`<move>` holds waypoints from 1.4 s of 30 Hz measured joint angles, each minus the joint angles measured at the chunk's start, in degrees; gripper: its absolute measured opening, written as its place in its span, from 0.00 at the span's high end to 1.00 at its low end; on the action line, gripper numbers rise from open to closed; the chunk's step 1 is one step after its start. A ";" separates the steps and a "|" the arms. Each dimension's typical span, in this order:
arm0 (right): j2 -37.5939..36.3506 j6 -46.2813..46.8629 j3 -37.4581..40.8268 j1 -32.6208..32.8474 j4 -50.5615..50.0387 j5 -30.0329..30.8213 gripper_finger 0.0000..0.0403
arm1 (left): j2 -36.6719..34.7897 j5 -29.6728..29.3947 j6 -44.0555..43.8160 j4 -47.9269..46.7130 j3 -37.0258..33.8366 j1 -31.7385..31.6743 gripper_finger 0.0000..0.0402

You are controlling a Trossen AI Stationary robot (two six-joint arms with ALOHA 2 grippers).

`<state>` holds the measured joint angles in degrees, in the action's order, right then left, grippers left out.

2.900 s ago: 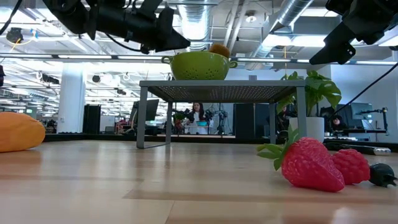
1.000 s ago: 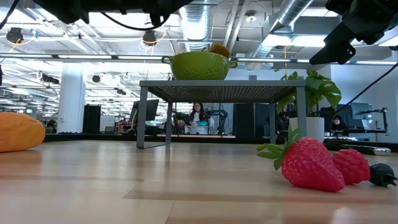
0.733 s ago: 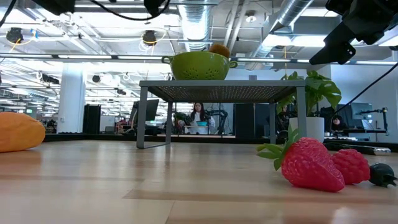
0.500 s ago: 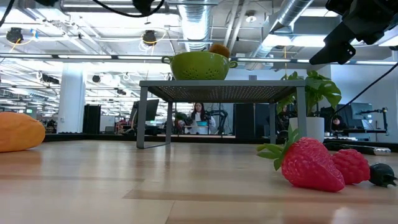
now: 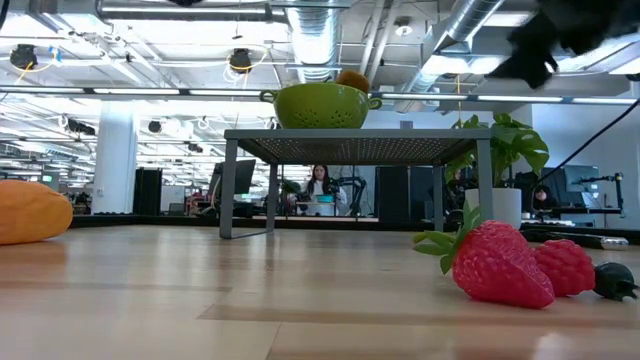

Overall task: Pick & Place Fruit
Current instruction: Put the strawberry into the green strainer bowl on the shelf

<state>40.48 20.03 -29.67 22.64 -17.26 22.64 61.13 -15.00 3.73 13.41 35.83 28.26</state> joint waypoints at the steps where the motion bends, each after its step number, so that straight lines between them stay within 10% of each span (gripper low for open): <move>1: 0.45 -1.60 0.00 0.00 3.13 0.08 0.25 | -1.38 0.00 -0.08 -0.30 0.02 0.02 0.61; 11: 9.07 -19.19 -0.04 0.73 44.33 -3.16 0.25 | -12.26 -3.15 -0.18 -8.80 0.02 -0.01 0.61; 21: 23.47 -32.25 -2.37 0.90 63.52 -3.11 0.25 | -14.70 -3.37 -0.16 -9.74 0.00 -0.03 0.61; 30: 33.40 -38.02 -13.21 3.25 61.94 -3.30 0.25 | -14.67 -3.50 -0.16 -9.40 0.00 -0.03 0.61; 42: 44.06 -16.40 -30.29 11.32 24.25 9.90 0.25 | -14.65 -3.44 -0.16 -9.04 0.00 -0.03 0.61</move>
<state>84.54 3.64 -59.96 33.95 6.99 32.54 46.48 -18.44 3.57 4.38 35.83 28.23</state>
